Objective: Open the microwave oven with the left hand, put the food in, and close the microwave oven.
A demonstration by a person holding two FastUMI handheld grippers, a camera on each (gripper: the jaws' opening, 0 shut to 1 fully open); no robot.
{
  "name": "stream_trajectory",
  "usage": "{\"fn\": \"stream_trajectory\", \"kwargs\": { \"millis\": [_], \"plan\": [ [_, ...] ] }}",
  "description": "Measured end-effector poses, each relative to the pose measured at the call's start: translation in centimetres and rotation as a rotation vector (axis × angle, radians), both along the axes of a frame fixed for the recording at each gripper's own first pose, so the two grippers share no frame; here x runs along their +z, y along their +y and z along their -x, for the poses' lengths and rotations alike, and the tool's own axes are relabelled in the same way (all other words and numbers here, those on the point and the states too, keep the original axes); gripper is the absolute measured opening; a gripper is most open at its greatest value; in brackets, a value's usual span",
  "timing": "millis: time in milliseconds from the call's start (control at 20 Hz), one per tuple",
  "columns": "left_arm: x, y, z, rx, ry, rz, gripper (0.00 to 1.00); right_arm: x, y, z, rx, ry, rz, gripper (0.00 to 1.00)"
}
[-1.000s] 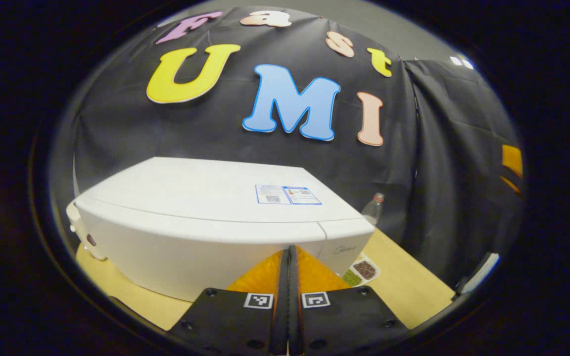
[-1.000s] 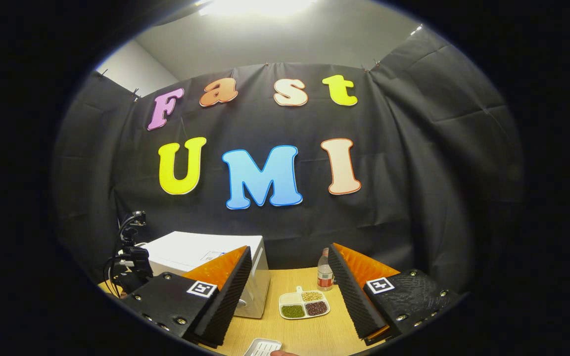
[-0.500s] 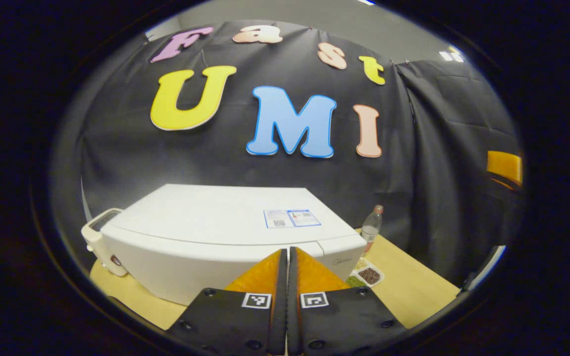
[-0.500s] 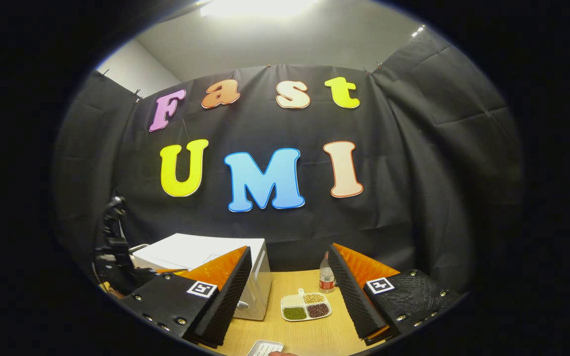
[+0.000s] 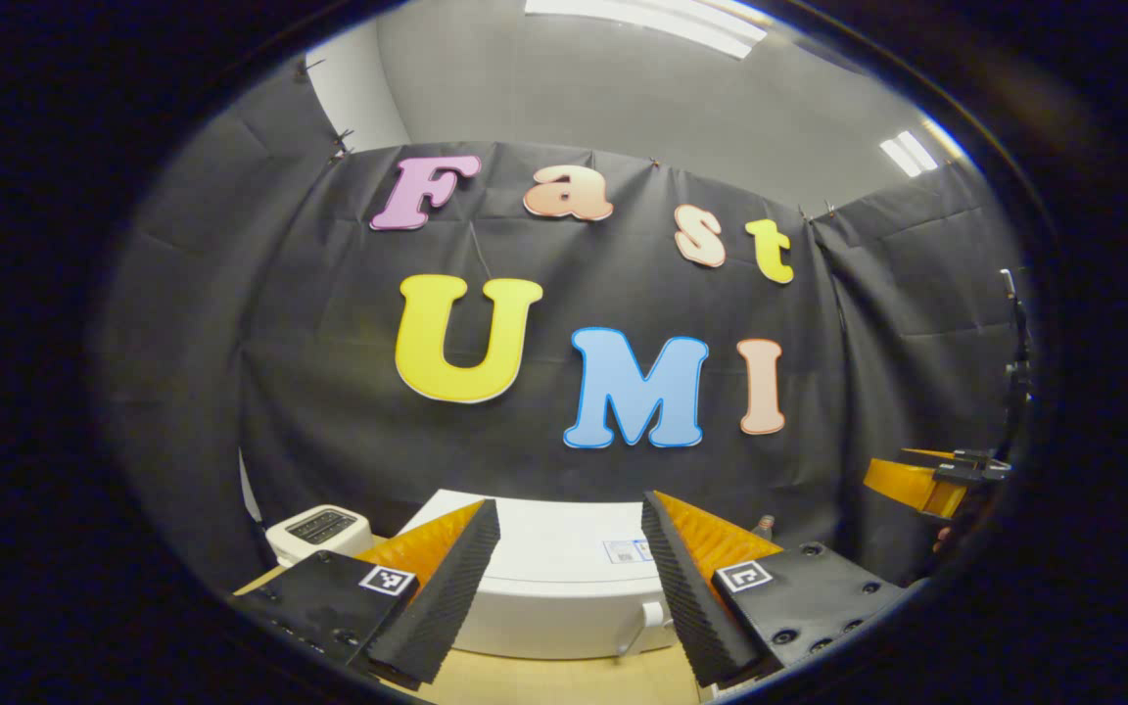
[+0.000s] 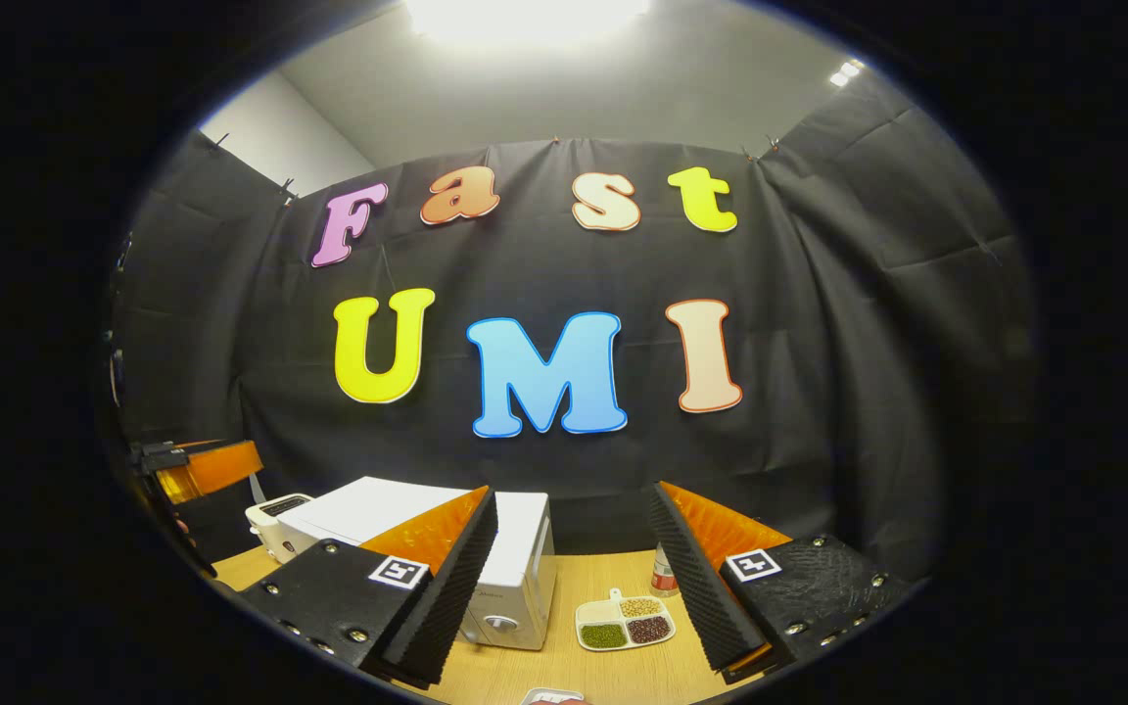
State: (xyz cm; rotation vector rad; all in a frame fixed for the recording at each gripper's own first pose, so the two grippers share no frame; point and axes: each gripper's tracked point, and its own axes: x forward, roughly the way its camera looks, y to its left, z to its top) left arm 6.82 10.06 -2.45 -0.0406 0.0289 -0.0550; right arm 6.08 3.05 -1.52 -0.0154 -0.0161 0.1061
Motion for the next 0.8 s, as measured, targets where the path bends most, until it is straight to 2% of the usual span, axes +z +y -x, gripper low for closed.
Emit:
{"fn": "stream_trajectory", "kwargs": {
  "millis": [450,750,800],
  "plan": [
    [2.9,3.4,2.4,0.011,-0.043,0.014,0.96,2.1,3.4,1.5,0.015,-0.040,0.009,0.94],
    [3.5,3.6,2.7,-0.034,-0.046,-0.002,0.96,2.2,5.1,2.2,0.025,-0.021,-0.009,0.95],
    [3.5,3.7,2.8,-0.041,-0.046,-0.002,0.96,2.6,5.2,1.4,0.021,-0.024,-0.009,0.95]
  ]
}}
